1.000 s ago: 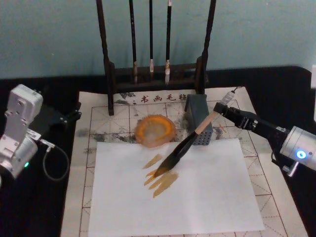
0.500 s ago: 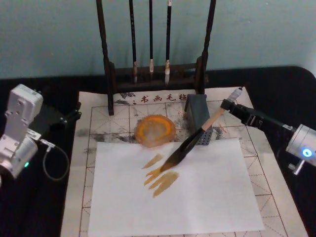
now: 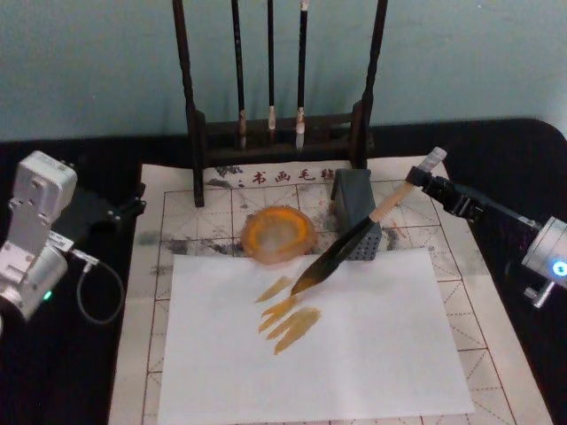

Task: Pick up the brush from the inkstone, write on the paper, then place the brush back to its original position.

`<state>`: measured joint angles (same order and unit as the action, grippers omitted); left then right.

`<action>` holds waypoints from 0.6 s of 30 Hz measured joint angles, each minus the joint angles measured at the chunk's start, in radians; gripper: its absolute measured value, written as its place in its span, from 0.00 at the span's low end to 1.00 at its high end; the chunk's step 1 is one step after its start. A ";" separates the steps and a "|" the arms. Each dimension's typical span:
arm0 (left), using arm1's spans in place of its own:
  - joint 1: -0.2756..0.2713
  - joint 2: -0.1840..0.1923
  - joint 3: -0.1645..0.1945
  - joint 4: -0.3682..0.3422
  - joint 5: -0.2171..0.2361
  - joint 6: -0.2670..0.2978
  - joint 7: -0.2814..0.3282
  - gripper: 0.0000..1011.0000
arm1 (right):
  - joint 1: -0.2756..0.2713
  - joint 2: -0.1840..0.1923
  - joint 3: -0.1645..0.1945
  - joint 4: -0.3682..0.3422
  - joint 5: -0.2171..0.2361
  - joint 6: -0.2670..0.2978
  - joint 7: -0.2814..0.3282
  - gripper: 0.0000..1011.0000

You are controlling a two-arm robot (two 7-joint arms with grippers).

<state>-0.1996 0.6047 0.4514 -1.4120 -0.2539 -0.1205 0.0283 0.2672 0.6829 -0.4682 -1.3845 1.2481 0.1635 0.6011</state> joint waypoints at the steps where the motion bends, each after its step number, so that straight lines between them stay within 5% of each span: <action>1: 0.000 0.000 0.000 0.000 0.000 0.000 0.000 0.99 | -0.001 0.000 0.002 -0.001 0.003 -0.001 0.001 0.18; 18: 0.000 0.000 0.000 0.000 0.000 0.000 0.000 0.99 | -0.005 -0.012 0.010 -0.003 0.024 -0.010 0.001 0.18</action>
<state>-0.1995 0.6047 0.4514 -1.4119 -0.2539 -0.1205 0.0283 0.2622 0.6712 -0.4582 -1.3876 1.2724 0.1532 0.6020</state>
